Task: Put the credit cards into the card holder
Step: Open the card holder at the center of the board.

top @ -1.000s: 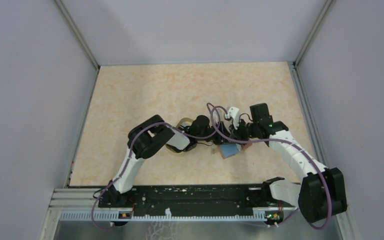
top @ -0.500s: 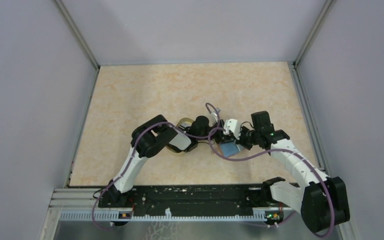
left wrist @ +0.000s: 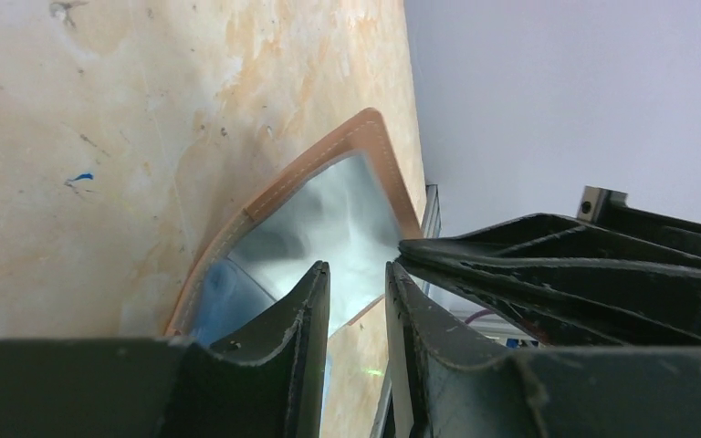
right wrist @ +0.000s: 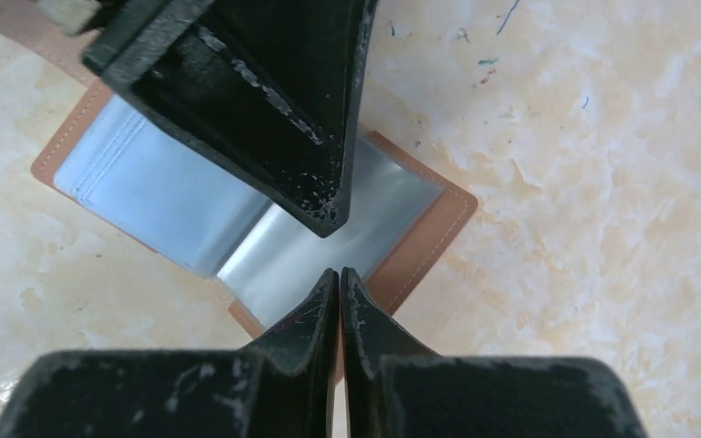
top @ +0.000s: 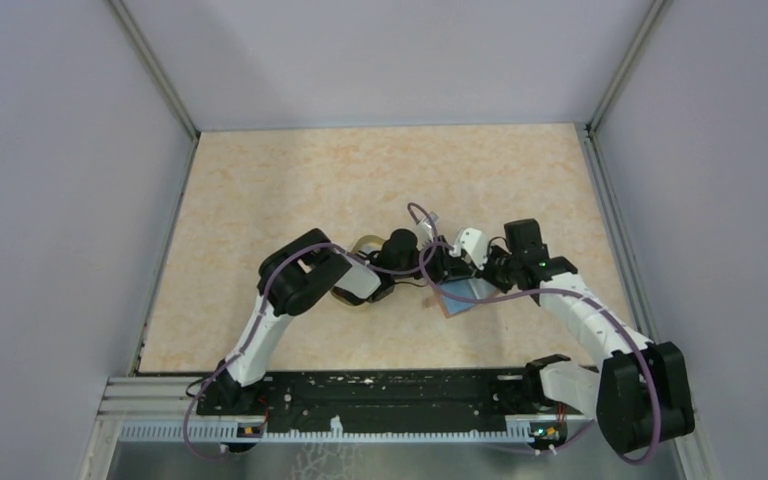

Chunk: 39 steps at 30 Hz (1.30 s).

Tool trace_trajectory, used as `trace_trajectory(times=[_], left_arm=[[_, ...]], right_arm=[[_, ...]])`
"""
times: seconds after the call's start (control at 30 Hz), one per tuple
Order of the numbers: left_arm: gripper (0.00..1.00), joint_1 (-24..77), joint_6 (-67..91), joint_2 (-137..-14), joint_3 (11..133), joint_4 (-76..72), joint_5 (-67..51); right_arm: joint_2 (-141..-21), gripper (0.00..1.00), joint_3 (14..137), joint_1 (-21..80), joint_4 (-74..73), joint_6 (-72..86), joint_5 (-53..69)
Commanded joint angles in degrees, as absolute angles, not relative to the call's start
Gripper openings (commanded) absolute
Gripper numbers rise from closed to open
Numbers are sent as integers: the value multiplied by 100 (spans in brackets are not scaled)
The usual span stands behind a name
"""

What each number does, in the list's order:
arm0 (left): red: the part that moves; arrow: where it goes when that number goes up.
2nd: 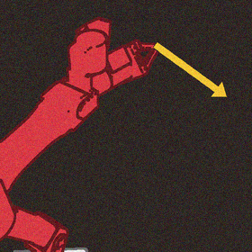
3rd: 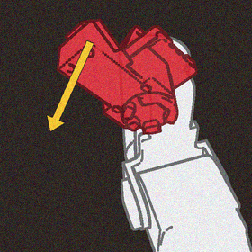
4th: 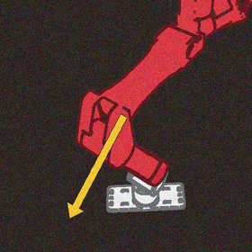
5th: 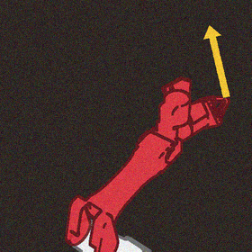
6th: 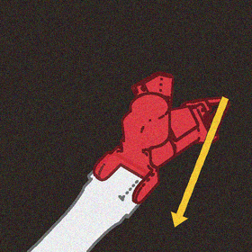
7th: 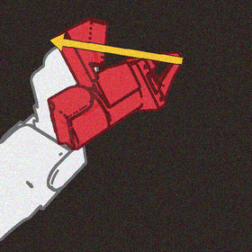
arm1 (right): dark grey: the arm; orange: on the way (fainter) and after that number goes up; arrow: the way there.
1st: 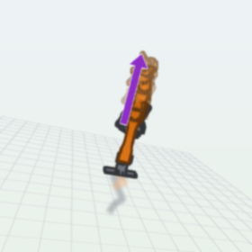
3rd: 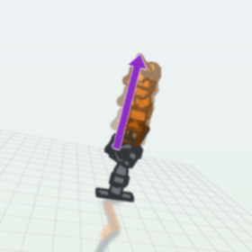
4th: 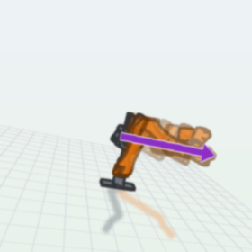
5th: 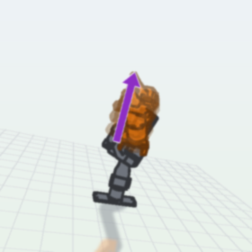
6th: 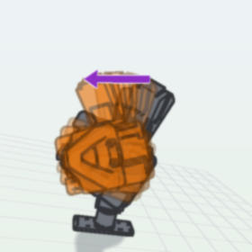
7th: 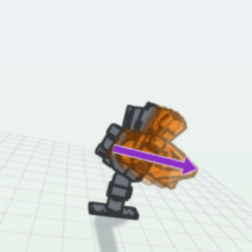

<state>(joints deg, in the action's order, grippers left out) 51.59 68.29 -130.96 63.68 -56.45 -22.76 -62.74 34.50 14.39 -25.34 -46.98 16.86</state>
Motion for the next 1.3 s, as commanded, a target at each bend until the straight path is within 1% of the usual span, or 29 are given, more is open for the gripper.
trace_trajectory(times=[0.0, 0.13, 0.27, 0.5, 0.67, 0.7, 0.8, 0.83, 0.9, 0.93, 0.97, 1.1, 1.27], left_arm=[[34, 5116, 6467, -12671, 6284, -5438, -2145], [34, 5115, 6136, -12321, 6152, -5260, -2139], [34, 5115, 5528, -11654, 5814, -4787, -2015], [34, 5115, 4057, -9937, 4705, -3781, -1475], [37, 5115, 2805, -8614, 4216, -2419, -805], [40, 5115, 2654, -8387, 4181, -2073, -595], [55, 5115, 2191, -7767, 4052, -1415, 51], [63, 5115, 2097, -7529, 3969, -1310, 322], [89, 5103, 2233, -7190, 3780, -1145, 780], [97, 5087, 2326, -7009, 3661, -1121, 936], [98, 5062, 2377, -6840, 3537, -1175, 962], [98, 5006, 2555, -6242, 3107, -1239, 739], [98, 4992, 2838, -5742, 2777, -1053, 999]], right_arm=[[-6423, 3, 3605, 1335, -2280, -4342, 1552], [-6605, 3, 3717, 1304, -2486, -4208, 1880], [-6717, 4, 3859, 1209, -2686, -4047, 2316], [-6742, 11, 4182, 927, -3174, -3913, 3581], [-6738, 15, 4319, 906, -3296, -3851, 3856], [-6749, 15, 4356, 905, -3336, -3842, 3877], [-6812, 16, 4510, 905, -3525, -3841, 4015], [-6830, 17, 4550, 905, -3566, -3841, 4088], [-6855, 17, 4578, 912, -3622, -3847, 4215], [-6863, 19, 4587, 906, -3640, -3856, 4267], [-6875, 19, 4588, 905, -3653, -3870, 4308], [-6932, 22, 4663, 917, -3778, -3924, 4474], [-6871, 22, 5023, 986, -4036, -3964, 4703]])
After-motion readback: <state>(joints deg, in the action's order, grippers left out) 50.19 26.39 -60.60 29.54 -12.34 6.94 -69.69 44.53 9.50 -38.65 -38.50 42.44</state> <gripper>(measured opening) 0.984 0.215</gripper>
